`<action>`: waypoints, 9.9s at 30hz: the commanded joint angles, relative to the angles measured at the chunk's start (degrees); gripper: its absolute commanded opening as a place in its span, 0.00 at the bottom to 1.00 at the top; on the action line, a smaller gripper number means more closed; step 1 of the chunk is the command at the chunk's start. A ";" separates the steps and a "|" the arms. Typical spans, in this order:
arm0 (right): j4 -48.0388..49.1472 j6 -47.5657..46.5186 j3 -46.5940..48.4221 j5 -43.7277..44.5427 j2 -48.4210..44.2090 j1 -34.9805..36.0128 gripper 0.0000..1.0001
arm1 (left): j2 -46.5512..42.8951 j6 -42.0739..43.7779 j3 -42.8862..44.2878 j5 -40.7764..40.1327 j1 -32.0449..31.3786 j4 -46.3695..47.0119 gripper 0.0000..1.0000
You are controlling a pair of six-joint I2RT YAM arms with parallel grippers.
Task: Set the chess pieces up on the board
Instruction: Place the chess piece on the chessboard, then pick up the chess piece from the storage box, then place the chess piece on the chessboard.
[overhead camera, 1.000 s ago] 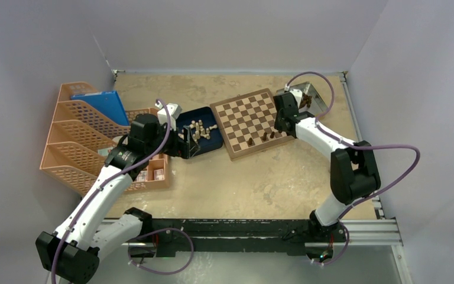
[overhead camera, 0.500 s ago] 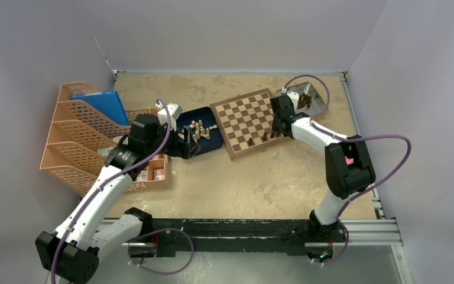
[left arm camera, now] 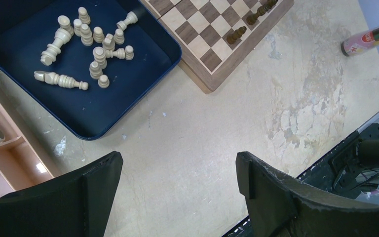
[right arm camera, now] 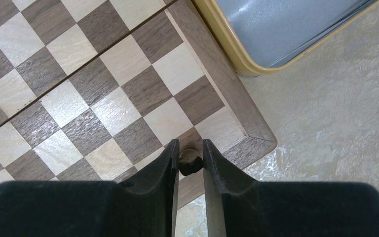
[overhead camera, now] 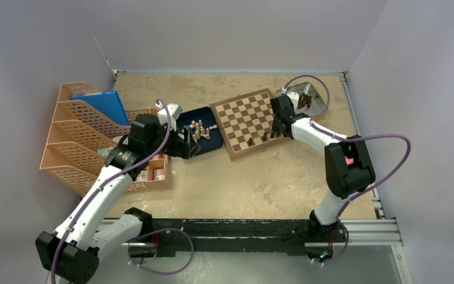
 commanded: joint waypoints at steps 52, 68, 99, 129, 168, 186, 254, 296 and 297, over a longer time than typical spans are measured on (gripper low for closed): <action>11.38 -5.93 10.70 5.81 -0.59 -3.59 0.36 | -0.46 0.07 0.56 0.44 -0.30 1.46 0.85; 19.22 -9.74 21.52 -0.62 16.69 -14.32 0.36 | 0.12 0.08 0.55 -0.77 -0.50 1.14 0.85; 20.54 -11.51 32.41 -3.59 31.79 -18.61 0.29 | 1.37 0.34 0.84 -2.25 -0.49 0.95 0.85; 18.70 -11.22 25.26 -1.01 18.45 -17.66 0.19 | -0.46 -0.10 0.73 -2.19 -0.46 0.93 0.85; 19.63 -1.89 -4.66 -6.76 -1.82 -6.93 0.21 | 0.28 -0.05 0.58 -2.01 -0.87 1.15 0.85; 20.78 -3.35 -5.63 -6.31 -1.07 -6.63 0.22 | 0.30 0.07 0.71 -1.70 -1.29 1.14 0.85; 14.07 -2.04 -4.31 -1.34 2.49 -3.77 0.17 | -0.27 0.07 0.65 -3.48 -1.64 0.66 0.85; 14.55 -0.95 -3.95 -1.89 1.68 -3.76 0.21 | -0.70 -0.01 0.64 -3.40 -1.64 0.69 0.85; 14.55 -0.89 -3.81 -1.89 1.80 -3.73 0.21 | -0.73 -0.01 0.63 -3.40 -1.64 0.69 0.85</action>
